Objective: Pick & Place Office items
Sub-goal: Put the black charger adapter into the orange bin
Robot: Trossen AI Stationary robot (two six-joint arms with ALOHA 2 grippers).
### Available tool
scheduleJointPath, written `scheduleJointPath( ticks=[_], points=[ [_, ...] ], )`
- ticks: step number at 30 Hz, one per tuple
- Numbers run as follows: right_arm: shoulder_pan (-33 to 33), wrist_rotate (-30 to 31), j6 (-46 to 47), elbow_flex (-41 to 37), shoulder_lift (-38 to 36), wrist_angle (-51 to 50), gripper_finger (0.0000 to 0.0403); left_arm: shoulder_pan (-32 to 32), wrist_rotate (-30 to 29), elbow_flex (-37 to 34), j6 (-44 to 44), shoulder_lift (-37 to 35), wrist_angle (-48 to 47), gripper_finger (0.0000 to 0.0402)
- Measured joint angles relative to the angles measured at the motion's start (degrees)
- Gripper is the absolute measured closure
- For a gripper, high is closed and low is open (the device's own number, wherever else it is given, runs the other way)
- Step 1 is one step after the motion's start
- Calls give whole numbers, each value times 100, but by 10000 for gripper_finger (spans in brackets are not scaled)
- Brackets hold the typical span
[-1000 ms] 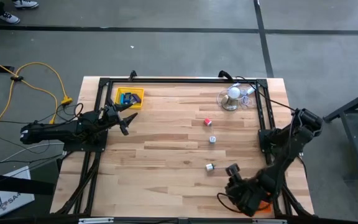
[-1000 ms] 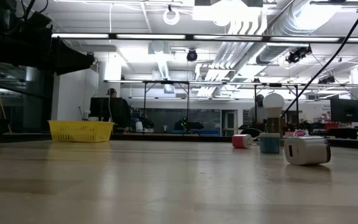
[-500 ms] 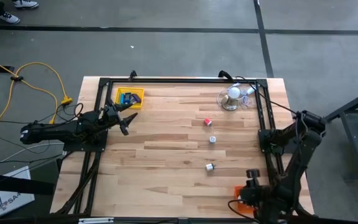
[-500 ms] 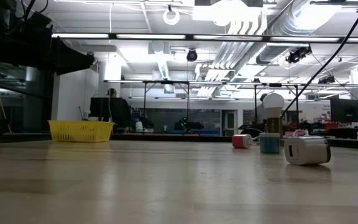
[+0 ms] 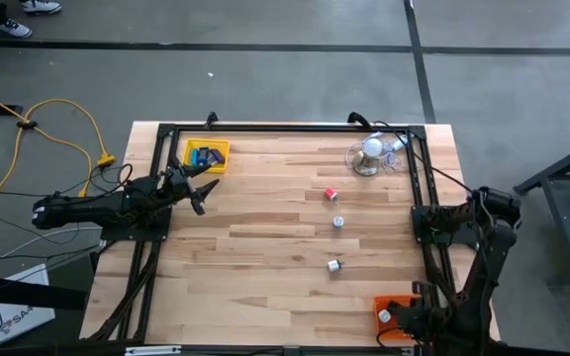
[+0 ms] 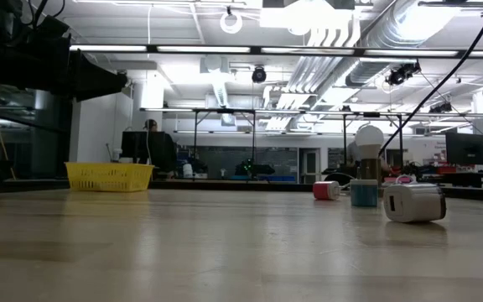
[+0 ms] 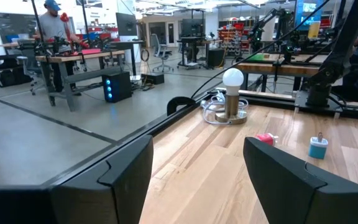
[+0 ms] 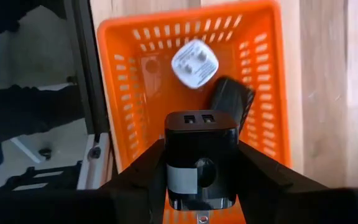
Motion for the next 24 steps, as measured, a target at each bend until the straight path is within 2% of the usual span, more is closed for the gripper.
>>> scheduleJointPath(
  ticks=[10,24],
  points=[
    [312,-230,785,0,321,79,265,1,0,-1,-1,0,1,159],
    [335,-409,837,0,561,254,265,0,0,1,-1,-1,0,159]
  ],
)
